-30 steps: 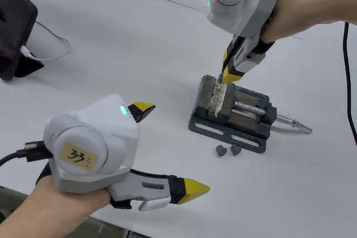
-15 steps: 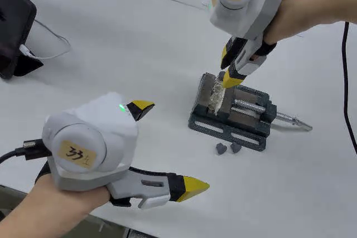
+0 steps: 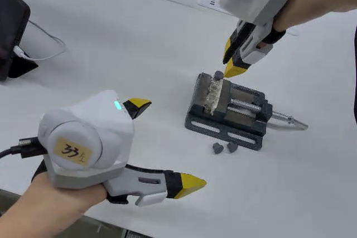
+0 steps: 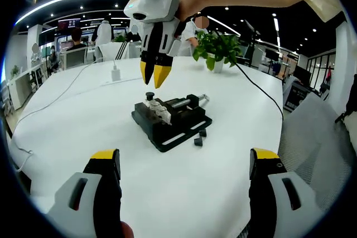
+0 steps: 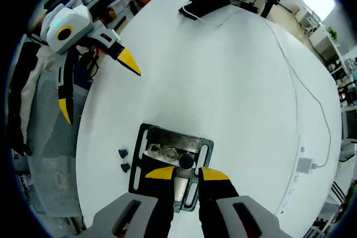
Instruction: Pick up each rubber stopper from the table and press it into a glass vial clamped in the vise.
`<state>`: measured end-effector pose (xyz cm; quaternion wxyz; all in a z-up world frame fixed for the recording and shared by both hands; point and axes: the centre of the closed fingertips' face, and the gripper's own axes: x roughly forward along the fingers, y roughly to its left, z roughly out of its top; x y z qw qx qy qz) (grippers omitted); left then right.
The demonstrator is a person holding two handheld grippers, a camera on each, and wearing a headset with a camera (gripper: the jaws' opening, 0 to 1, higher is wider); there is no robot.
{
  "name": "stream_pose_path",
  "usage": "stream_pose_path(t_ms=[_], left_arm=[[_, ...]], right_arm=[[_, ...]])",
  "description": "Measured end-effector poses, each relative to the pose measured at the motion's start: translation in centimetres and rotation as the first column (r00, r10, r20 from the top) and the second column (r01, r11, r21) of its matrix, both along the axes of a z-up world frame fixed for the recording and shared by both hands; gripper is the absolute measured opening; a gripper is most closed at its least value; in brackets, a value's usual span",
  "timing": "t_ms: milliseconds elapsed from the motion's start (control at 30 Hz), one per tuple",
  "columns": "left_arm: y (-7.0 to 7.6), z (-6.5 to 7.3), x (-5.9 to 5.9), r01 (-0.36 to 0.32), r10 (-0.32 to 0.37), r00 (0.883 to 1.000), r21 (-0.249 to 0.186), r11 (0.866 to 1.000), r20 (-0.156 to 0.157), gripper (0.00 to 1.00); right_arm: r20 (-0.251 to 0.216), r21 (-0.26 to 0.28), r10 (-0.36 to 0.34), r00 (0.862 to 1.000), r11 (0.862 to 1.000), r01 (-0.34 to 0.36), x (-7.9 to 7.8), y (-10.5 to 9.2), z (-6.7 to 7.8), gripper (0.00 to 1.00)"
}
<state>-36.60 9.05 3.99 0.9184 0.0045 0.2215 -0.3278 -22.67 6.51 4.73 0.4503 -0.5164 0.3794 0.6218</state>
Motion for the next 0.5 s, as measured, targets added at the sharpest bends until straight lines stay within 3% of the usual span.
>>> stream_pose_path(t_ms=[500], left_arm=[[0.2, -0.4, 0.0, -0.003, 0.003, 1.0, 0.0, 1.0, -0.013, 0.96]], right_arm=[[-0.041, 0.015, -0.017, 0.999, 1.0, 0.018, -0.4, 0.4, -0.7, 0.01]])
